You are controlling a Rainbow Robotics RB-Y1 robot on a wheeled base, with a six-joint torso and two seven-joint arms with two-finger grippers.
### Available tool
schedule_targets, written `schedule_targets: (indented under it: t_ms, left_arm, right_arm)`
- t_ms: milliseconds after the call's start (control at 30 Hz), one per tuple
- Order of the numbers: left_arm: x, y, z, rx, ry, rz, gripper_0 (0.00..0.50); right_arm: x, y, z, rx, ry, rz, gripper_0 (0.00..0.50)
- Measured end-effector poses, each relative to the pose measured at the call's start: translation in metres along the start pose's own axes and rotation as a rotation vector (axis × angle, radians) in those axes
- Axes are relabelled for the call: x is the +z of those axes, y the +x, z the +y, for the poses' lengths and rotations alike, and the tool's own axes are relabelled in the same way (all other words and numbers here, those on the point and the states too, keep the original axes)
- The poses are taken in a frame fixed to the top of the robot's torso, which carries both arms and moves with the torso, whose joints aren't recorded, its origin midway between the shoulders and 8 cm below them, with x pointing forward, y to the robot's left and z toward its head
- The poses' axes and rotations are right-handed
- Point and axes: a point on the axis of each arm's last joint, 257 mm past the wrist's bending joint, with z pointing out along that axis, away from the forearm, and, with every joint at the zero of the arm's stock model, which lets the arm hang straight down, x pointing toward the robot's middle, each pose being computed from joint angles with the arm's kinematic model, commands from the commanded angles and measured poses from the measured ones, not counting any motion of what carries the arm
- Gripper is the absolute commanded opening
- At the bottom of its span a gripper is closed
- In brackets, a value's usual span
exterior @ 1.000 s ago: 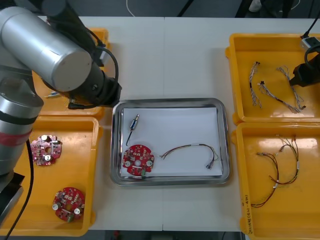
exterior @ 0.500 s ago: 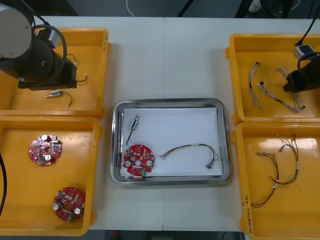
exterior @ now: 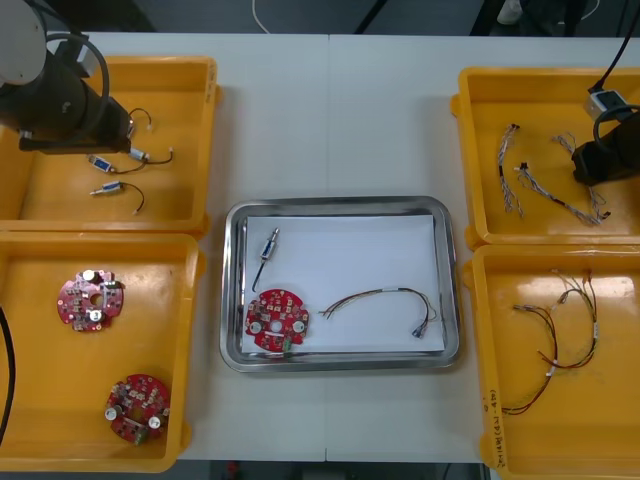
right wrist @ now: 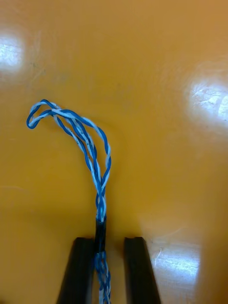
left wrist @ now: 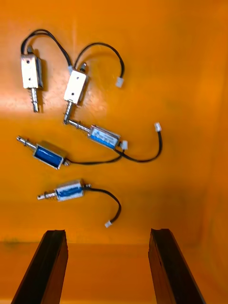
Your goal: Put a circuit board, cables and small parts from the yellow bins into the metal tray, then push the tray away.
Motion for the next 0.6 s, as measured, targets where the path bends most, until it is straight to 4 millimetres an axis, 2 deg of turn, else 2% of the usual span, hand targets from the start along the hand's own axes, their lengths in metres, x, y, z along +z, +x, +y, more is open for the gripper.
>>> schedule_targets:
  t_ms: [333, 433, 600]
  left_arm:
    - [0.016, -0.025, 0.016, -0.064, -0.024, -0.020, 0.500]
    - [0.019, -0.034, 0.018, -0.072, -0.026, -0.032, 0.500]
    - [0.026, -0.049, 0.022, -0.029, -0.026, -0.072, 0.500]
  right_arm:
    - [-0.006, 0.004, 0.006, -0.015, -0.024, 0.037, 0.000]
    - [-0.018, 0.005, 0.013, -0.042, -0.048, 0.077, 0.000]
    - [-0.052, -0.013, 0.018, -0.099, -0.060, 0.091, 0.000]
